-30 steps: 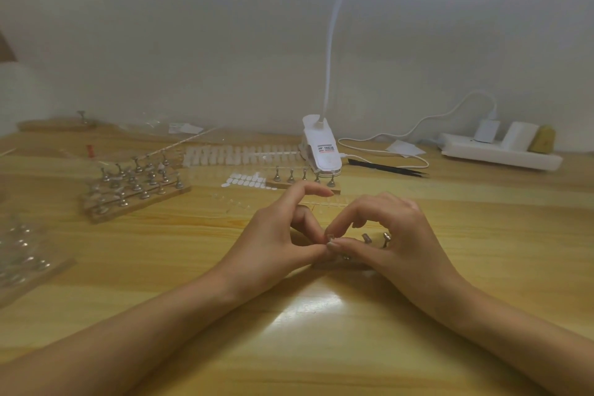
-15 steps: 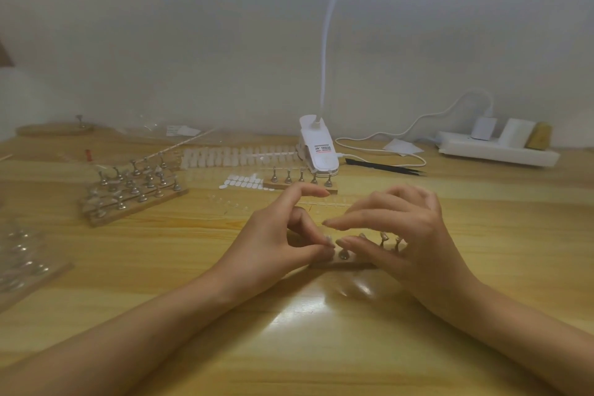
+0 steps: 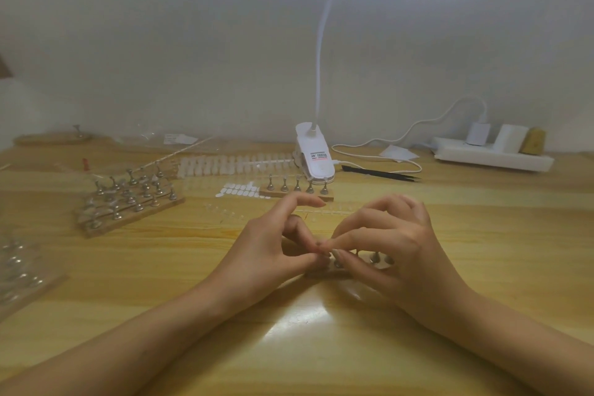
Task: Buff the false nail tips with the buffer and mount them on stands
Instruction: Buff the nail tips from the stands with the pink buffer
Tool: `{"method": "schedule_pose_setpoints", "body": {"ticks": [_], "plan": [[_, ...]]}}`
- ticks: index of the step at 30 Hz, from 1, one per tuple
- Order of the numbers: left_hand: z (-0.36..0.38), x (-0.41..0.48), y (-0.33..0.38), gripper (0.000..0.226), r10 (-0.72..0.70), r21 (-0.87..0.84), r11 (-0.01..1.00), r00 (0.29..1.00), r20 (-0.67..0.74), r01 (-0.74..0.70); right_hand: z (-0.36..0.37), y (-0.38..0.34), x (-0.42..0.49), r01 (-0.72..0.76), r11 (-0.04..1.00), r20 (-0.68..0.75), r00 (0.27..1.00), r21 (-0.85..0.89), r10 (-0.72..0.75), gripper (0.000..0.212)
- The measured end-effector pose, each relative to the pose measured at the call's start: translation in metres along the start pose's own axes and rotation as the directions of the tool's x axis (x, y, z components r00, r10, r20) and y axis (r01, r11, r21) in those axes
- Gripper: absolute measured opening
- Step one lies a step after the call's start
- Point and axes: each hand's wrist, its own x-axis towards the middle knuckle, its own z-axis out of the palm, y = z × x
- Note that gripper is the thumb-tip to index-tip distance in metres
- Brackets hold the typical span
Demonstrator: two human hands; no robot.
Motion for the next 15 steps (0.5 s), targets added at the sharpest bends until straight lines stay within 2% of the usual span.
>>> {"method": "schedule_pose_setpoints", "body": {"ticks": [3, 5, 7, 9, 10, 12, 13, 15], "plan": [[-0.006, 0.004, -0.003, 0.075, -0.027, -0.035, 0.999, 0.998, 0.063, 0.030, -0.009, 0.009, 0.004, -0.136, 0.960, 0.014, 0.991, 0.246, 0.137, 0.026], [-0.015, 0.009, -0.003, 0.078, -0.073, -0.091, 0.992, 0.984, 0.160, 0.088, -0.021, 0.025, 0.008, -0.212, 0.920, -0.012, 0.973, 0.330, 0.229, 0.021], [-0.025, 0.014, -0.001, 0.060, -0.120, -0.154, 0.976, 0.972, 0.202, 0.152, -0.032, 0.048, 0.011, -0.284, 0.927, 0.037, 0.958, 0.244, 0.284, 0.022], [-0.036, 0.019, -0.001, 0.041, -0.195, -0.184, 0.959, 0.972, 0.132, 0.217, -0.038, 0.069, 0.010, -0.383, 0.918, 0.144, 0.919, 0.105, 0.367, 0.025], [-0.041, 0.022, -0.002, 0.036, -0.206, -0.131, 0.968, 0.975, 0.078, 0.215, -0.039, 0.077, 0.008, -0.428, 0.902, 0.195, 0.891, 0.054, 0.410, 0.028], [-0.049, 0.027, -0.008, 0.024, -0.134, 0.160, 0.978, 0.991, -0.009, 0.134, -0.034, 0.086, 0.005, -0.489, 0.872, 0.285, 0.836, 0.002, 0.469, 0.038], [-0.050, 0.030, -0.011, 0.018, -0.090, 0.313, 0.945, 0.996, -0.020, 0.092, -0.031, 0.087, 0.004, -0.504, 0.864, 0.314, 0.821, 0.004, 0.477, 0.041], [-0.049, 0.036, -0.016, 0.019, -0.054, 0.492, 0.868, 0.998, -0.027, 0.060, -0.027, 0.089, 0.002, -0.497, 0.867, 0.318, 0.828, 0.039, 0.461, 0.039]]}}
